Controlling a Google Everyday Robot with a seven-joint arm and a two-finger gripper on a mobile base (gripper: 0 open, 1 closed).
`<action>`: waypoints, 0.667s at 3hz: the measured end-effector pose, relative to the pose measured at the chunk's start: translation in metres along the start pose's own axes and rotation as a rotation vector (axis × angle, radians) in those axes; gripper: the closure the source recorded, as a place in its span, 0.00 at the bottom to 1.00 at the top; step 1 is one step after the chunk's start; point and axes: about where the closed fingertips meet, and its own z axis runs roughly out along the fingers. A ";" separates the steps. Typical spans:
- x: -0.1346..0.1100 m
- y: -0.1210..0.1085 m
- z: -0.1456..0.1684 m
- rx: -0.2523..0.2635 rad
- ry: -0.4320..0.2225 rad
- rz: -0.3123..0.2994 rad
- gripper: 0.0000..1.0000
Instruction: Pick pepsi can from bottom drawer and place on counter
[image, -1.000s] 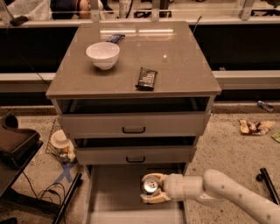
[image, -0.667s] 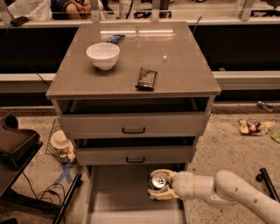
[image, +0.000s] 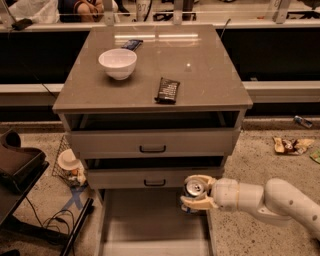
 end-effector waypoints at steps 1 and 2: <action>-0.080 -0.047 -0.059 0.088 0.013 0.036 1.00; -0.137 -0.080 -0.096 0.152 0.036 0.054 1.00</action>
Offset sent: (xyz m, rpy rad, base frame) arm 0.0863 -0.1325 0.2354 -0.0556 0.0423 -0.2549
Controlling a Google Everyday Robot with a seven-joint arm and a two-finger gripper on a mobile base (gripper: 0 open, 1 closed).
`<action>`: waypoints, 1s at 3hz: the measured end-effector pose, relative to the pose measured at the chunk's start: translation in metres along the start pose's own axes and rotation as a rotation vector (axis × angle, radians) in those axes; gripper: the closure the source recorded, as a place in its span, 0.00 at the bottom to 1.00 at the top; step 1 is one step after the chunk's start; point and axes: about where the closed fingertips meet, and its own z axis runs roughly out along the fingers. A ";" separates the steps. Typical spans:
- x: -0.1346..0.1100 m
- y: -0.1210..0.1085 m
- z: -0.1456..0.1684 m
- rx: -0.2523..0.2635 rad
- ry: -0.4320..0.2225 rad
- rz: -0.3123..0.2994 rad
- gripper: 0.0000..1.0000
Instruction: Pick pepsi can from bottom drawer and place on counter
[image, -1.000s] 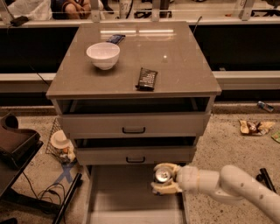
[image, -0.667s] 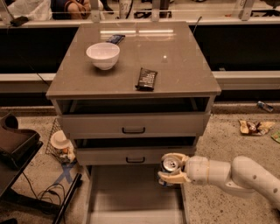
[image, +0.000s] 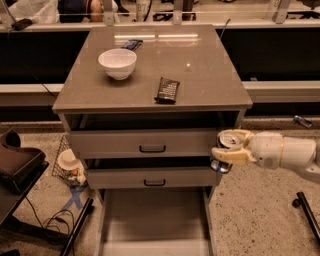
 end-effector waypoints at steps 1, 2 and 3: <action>-0.064 -0.036 -0.035 0.076 0.006 -0.004 1.00; -0.127 -0.064 -0.057 0.144 -0.006 -0.067 1.00; -0.174 -0.084 -0.061 0.201 -0.022 -0.159 1.00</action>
Offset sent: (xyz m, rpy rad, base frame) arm 0.0752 -0.0774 0.2225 -0.0782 -0.1971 -0.1947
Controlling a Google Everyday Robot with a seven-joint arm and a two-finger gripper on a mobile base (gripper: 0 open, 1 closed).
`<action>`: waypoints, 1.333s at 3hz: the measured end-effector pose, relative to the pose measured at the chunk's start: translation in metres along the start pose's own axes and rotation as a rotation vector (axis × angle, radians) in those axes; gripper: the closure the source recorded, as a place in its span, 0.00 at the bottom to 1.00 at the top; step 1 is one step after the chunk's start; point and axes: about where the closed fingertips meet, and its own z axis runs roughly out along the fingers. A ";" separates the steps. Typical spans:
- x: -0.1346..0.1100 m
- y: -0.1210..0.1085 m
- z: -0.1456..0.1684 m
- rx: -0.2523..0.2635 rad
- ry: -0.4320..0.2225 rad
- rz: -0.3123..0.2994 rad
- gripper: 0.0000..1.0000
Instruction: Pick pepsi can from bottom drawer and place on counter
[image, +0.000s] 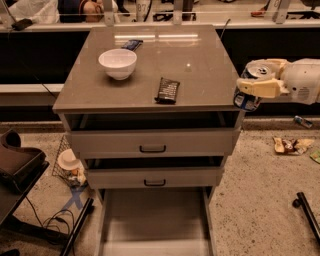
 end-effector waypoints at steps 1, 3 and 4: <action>0.000 0.000 0.000 0.000 0.000 0.000 1.00; -0.011 -0.042 0.067 -0.109 0.008 0.012 1.00; -0.004 -0.061 0.125 -0.182 0.046 0.056 1.00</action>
Offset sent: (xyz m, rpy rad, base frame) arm 0.0532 0.0292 0.0436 0.0028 -0.0651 0.0773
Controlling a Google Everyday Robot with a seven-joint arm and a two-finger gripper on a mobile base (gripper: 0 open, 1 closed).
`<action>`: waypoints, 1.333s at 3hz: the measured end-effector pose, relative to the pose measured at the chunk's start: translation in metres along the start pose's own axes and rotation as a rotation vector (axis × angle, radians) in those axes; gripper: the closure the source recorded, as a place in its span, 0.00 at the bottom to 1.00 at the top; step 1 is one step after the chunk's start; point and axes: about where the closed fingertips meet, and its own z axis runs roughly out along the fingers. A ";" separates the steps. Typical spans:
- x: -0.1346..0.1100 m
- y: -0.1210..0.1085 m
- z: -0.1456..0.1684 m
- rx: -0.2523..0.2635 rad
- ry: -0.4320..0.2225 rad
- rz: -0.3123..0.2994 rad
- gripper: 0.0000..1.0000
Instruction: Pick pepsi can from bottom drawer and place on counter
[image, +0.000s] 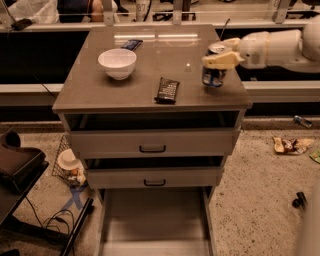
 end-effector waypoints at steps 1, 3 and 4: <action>0.005 -0.028 0.058 -0.039 0.008 0.052 1.00; -0.049 -0.087 0.053 0.104 -0.096 0.006 1.00; -0.060 -0.111 0.039 0.199 -0.130 -0.014 1.00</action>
Offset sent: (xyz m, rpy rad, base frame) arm 0.1702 -0.0344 0.1546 0.1155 -0.2353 -0.1412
